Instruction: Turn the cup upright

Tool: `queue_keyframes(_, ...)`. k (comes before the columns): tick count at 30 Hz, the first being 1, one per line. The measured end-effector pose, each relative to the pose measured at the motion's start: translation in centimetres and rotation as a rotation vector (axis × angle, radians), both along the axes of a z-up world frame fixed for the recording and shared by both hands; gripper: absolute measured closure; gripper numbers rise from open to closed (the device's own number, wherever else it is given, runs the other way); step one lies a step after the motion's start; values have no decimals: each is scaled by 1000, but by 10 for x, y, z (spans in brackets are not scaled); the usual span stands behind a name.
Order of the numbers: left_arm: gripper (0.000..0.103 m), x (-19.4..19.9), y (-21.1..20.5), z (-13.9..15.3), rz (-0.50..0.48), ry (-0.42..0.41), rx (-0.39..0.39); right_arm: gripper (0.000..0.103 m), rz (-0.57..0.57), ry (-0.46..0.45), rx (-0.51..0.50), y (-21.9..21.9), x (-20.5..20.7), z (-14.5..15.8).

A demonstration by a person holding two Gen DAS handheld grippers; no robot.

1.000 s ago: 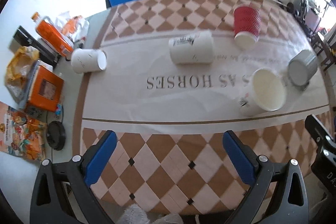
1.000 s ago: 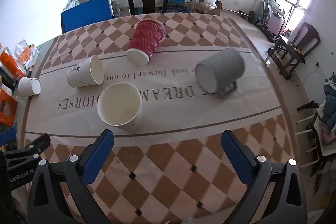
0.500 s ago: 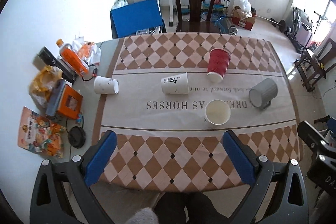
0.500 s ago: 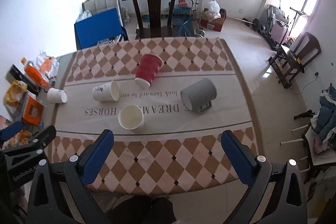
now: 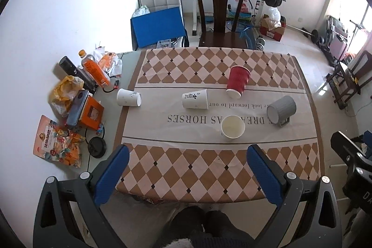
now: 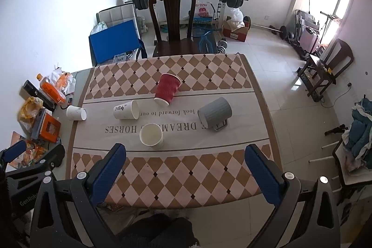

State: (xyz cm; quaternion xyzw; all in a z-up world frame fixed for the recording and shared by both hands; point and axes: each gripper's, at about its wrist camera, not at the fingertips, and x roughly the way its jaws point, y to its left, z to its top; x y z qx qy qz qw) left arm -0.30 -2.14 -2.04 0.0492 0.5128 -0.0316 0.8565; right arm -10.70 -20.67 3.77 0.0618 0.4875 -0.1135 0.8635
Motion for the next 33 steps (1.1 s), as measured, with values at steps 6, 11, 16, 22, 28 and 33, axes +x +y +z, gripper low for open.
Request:
queue_keyframes(6,0,-1,7,7,21,-5,-5,0,-1,-9,3,0,-6,8)
queue_keyframes(11,0,-3,9,7,19,0,2,0,-1,3,6,1,-7,9)
queue_keyframes(16,0,-5,12,6,15,8,4,0,4,21,10,3,-6,7)
queue_keyframes(22,0,-5,13,6,15,8,4,0,5,27,14,5,-5,2)
queue_keyframes(28,0,-6,14,6,11,8,4,0,10,37,17,7,-4,-3)
queue_keyframes(33,0,-6,14,6,9,6,7,0,16,37,11,9,-4,-5)
